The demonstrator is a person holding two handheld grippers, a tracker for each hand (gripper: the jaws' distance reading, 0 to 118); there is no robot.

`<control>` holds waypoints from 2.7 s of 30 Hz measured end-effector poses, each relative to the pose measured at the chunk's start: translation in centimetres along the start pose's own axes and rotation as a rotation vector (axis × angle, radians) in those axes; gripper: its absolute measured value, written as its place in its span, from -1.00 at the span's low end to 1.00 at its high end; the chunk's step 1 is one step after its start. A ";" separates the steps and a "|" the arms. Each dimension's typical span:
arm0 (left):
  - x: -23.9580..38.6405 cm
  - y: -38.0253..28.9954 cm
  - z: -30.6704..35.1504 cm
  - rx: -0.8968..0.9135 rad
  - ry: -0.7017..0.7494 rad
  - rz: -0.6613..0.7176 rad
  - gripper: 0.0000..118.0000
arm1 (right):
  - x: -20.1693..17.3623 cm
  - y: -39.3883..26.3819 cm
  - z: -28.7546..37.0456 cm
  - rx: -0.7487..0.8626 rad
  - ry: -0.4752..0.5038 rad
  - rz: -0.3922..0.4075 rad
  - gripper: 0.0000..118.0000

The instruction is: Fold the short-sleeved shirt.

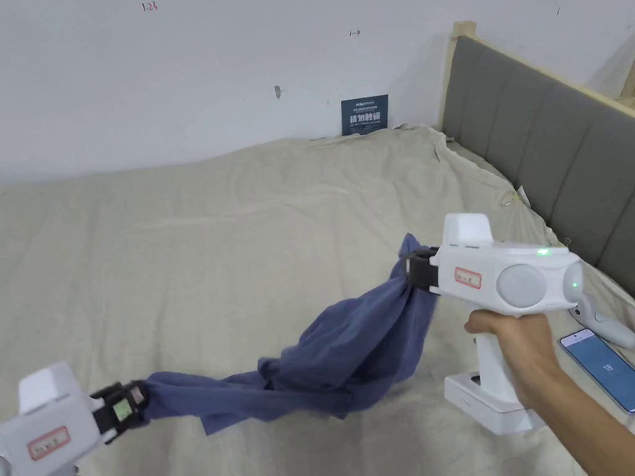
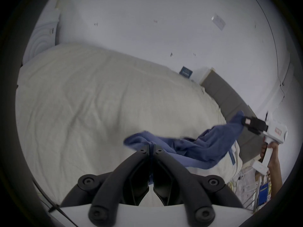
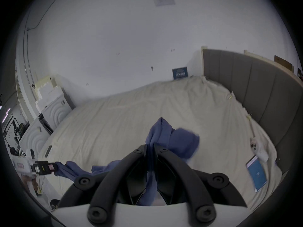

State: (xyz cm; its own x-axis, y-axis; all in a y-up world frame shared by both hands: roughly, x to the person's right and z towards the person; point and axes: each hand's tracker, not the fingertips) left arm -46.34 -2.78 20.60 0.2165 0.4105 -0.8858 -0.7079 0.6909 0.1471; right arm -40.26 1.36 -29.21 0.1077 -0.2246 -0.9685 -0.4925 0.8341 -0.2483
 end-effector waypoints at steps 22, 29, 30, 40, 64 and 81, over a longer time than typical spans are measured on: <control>3.2 26.2 5.4 0.403 0.112 -0.043 -1.00 | -5.7 17.4 -1.9 0.322 0.012 -0.035 -0.89; 4.8 32.7 6.4 0.488 0.151 -0.111 -1.00 | -7.9 22.6 -3.4 0.389 0.016 -0.012 -0.89; 5.1 33.1 6.4 0.498 0.164 -0.135 -1.00 | -8.1 23.1 -3.6 0.396 0.012 0.006 -0.89; 3.7 28.6 2.2 0.456 0.271 -0.282 -1.00 | -6.9 18.5 -7.0 0.312 -0.008 0.069 -0.89; -9.4 -6.2 0.6 -0.033 0.373 -0.171 -1.00 | -2.2 -16.0 -2.0 -0.157 -0.039 -0.072 -0.89; -11.5 -14.5 4.0 -0.185 0.410 -0.104 -1.00 | -2.5 -24.4 3.9 -0.298 -0.127 -0.067 -0.89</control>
State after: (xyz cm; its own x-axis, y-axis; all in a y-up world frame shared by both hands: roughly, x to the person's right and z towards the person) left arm -35.86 -15.14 30.44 0.0350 0.0499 -0.9981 -0.8124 0.5830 0.0006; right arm -25.14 -16.41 -20.80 0.2456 -0.1937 -0.9498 -0.7101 0.6310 -0.3124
